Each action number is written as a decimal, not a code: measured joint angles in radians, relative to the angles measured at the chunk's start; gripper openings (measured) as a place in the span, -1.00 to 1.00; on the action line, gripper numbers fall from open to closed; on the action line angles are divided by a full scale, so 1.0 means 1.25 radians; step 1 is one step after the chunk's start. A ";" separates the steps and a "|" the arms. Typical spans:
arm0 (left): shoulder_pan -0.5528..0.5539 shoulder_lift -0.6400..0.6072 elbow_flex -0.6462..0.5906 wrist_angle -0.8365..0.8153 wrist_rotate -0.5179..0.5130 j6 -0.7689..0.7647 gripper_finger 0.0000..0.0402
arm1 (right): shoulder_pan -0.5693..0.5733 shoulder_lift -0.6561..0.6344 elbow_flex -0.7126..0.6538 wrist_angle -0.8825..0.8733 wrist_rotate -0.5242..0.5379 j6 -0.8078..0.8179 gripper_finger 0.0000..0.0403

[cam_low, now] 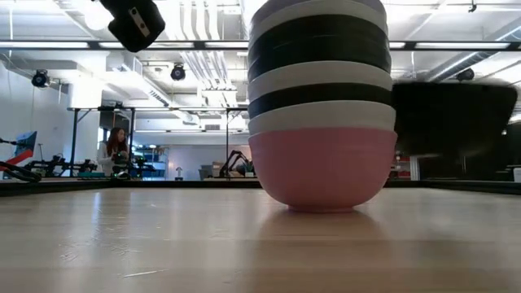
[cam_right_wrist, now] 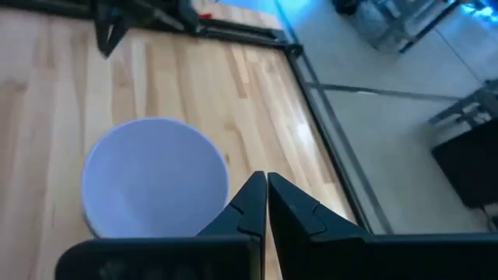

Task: Nest bowls inside each other
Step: Stack the black bowl on top of the purple bowl

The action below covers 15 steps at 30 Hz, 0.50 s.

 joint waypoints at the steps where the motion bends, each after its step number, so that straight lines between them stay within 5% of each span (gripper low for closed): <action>1: 0.000 0.000 0.000 -0.001 -0.006 0.000 -1.00 | -0.003 0.000 0.006 0.000 0.008 0.008 -0.96; 8: 0.000 0.000 0.002 0.003 -0.007 -0.042 -1.00 | -0.012 -0.003 0.006 -0.139 -0.015 0.143 -0.96; 15: 0.000 0.000 0.002 0.006 -0.011 -0.043 -1.00 | -0.002 -0.074 -0.143 -0.162 -0.192 0.327 -0.96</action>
